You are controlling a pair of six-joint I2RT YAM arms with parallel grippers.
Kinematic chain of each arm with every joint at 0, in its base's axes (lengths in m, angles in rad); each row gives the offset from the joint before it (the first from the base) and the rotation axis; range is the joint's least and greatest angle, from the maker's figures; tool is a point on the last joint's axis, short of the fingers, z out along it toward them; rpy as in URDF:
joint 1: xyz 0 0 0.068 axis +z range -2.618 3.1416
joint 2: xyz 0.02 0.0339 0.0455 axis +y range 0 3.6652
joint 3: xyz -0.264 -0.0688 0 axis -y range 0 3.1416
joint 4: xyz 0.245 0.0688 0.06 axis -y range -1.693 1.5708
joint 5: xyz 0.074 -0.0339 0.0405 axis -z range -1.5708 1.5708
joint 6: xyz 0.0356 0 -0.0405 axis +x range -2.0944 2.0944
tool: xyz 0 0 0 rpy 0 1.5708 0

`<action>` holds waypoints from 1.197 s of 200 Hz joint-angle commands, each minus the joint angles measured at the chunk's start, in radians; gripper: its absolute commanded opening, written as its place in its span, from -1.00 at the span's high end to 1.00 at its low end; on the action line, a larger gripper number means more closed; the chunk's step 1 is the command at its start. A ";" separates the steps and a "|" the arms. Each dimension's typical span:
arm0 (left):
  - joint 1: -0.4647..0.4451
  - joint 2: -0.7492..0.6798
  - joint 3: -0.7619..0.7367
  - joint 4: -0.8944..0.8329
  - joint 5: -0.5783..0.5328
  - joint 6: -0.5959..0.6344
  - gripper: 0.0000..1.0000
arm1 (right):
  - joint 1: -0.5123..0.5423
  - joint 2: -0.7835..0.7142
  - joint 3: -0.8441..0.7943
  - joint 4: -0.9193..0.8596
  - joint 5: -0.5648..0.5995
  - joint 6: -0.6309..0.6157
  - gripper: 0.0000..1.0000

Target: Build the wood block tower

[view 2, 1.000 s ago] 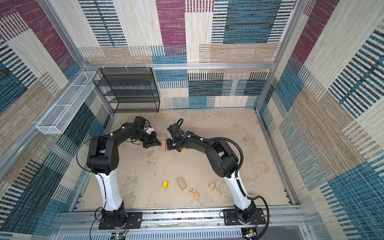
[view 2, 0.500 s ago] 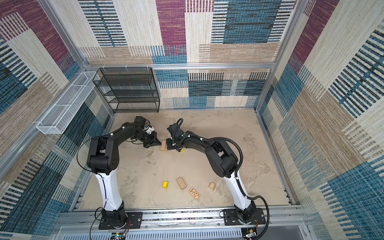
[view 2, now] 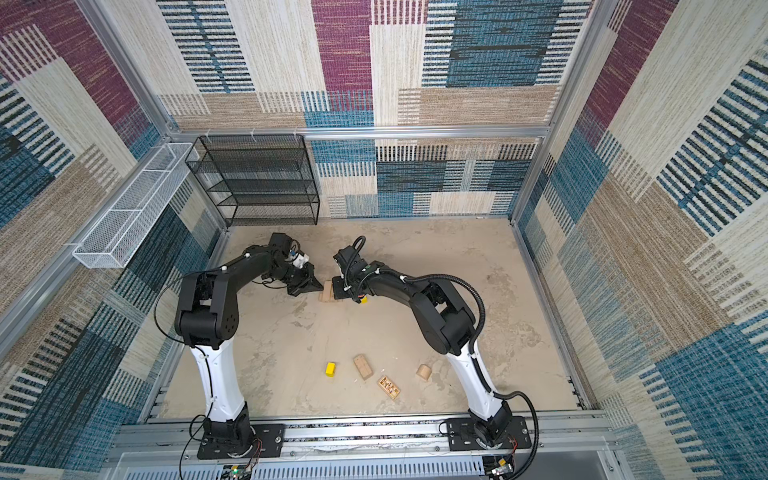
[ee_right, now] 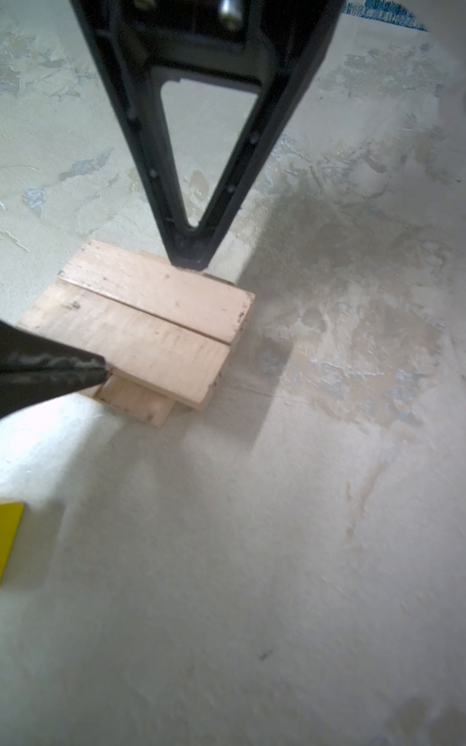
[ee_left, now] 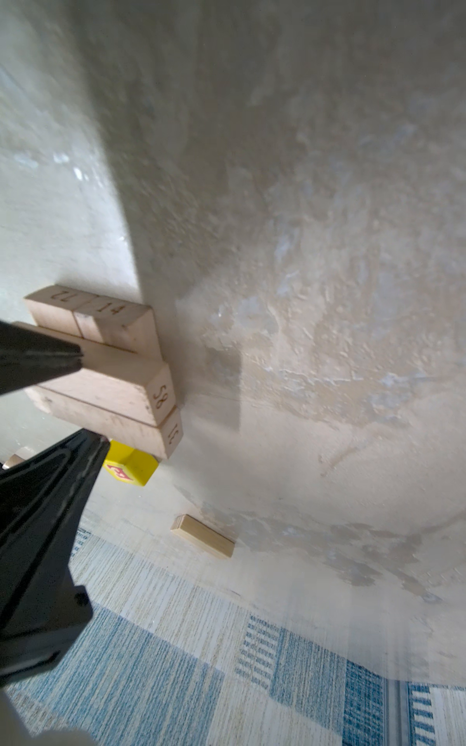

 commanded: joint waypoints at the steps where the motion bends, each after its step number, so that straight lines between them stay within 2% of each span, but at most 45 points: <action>1: -0.001 0.001 0.006 -0.002 0.002 0.029 1.00 | -0.002 0.004 0.010 0.002 0.006 -0.012 0.92; 239: 0.000 0.008 0.001 -0.003 -0.004 0.024 1.00 | -0.009 0.035 0.054 -0.032 -0.009 -0.028 0.92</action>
